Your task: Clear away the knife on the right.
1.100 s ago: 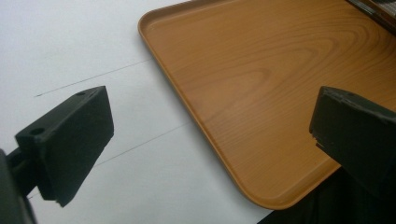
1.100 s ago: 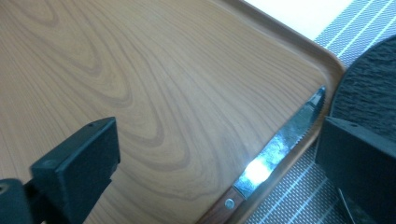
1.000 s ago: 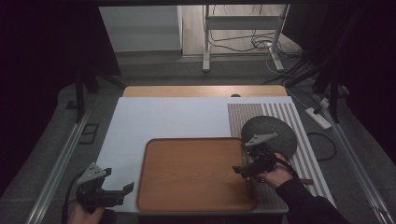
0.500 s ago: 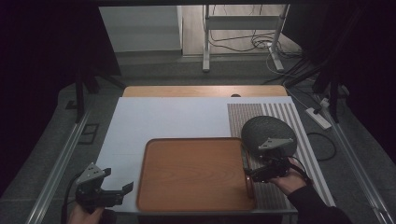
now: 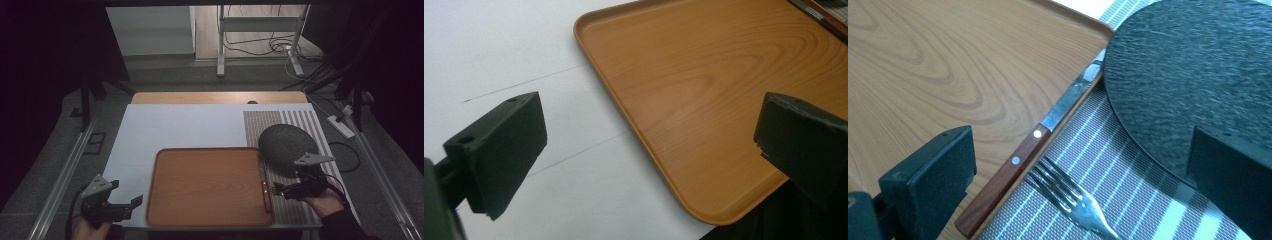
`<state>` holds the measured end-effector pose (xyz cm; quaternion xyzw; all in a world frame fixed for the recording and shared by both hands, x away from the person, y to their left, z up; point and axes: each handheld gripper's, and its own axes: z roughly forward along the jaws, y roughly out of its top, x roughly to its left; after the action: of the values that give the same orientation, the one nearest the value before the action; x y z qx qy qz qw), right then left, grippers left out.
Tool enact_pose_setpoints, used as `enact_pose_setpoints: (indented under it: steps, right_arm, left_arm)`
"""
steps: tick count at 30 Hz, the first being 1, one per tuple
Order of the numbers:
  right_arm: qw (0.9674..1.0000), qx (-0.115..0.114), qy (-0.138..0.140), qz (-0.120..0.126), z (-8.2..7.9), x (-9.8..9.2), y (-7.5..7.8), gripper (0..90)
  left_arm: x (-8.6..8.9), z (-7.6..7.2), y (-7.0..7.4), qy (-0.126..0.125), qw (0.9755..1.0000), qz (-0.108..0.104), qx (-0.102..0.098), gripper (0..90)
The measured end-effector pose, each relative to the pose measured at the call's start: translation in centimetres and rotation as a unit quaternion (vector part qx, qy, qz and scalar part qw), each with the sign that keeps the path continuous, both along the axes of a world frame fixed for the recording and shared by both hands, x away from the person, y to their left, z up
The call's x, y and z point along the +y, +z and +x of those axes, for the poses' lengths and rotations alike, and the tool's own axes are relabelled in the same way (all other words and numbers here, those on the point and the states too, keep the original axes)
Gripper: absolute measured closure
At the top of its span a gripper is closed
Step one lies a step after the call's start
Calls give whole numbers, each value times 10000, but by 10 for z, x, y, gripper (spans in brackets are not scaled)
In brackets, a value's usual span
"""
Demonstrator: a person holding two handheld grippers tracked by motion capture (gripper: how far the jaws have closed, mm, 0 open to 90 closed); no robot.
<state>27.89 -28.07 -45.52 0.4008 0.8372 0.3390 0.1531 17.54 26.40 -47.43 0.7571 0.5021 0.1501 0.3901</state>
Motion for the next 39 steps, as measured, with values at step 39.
enact_pose_setpoints:
  steps: [39]
  right_arm:
    - [9951, -123, -970, 128, -42, -62, 0, 0]
  left_arm:
    - [0, -1, 0, 20, 10000, -17, -24, 14]
